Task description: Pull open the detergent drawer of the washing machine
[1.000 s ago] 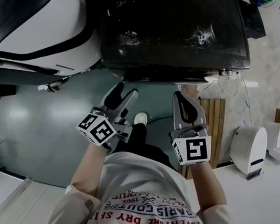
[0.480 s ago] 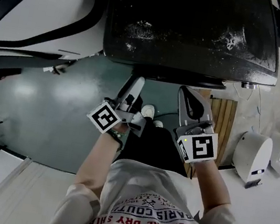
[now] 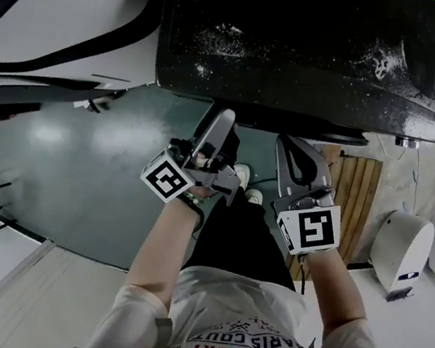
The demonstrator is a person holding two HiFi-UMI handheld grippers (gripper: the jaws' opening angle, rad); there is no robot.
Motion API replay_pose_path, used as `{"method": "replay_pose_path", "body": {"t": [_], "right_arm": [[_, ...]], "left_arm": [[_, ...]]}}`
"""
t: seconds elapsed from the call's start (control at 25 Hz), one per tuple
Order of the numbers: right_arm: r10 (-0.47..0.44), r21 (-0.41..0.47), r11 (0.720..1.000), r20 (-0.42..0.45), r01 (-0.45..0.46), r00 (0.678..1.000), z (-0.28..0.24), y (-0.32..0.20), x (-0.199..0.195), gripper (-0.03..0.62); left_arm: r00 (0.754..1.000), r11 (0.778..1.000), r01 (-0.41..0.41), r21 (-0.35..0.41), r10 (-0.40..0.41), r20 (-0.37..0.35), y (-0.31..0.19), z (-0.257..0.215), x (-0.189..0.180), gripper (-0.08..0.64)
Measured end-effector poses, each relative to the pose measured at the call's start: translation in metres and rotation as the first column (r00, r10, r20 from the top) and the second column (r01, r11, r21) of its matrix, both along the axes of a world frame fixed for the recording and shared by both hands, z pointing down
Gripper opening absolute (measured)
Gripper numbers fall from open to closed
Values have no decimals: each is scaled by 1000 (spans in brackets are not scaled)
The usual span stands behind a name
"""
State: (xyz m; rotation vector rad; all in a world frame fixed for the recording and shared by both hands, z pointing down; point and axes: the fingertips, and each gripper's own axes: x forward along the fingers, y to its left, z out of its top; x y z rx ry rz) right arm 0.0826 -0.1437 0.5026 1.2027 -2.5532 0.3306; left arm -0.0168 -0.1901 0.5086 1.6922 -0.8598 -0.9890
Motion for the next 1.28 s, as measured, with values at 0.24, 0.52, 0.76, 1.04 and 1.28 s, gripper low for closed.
{"method": "replay_pose_path", "body": {"t": [0.24,0.52,0.76,1.04,1.28], "right_arm": [[-28,11,1000,12,28,1000,4,-2,-11,0],[-28,-25,999,5,28,1000,20,4,-7,0],[-15,-27,1000,-1,15,1000,24,5,-1,0],[2,66,998,-31,0,1000,15,6,2,0],[69,120,990,22,-71,997,-3,1,1,0]], "left_arm": [[996,997,24,77,-17,-86,-7,-6,-2,348],[979,988,81,132,-54,-195,-8,-10,-6,336],[979,987,86,135,-59,-193,-9,-8,-5,324],[978,988,93,125,-67,-195,-8,-8,-6,314],[968,982,148,115,-120,-220,-3,-8,-8,313]]}}
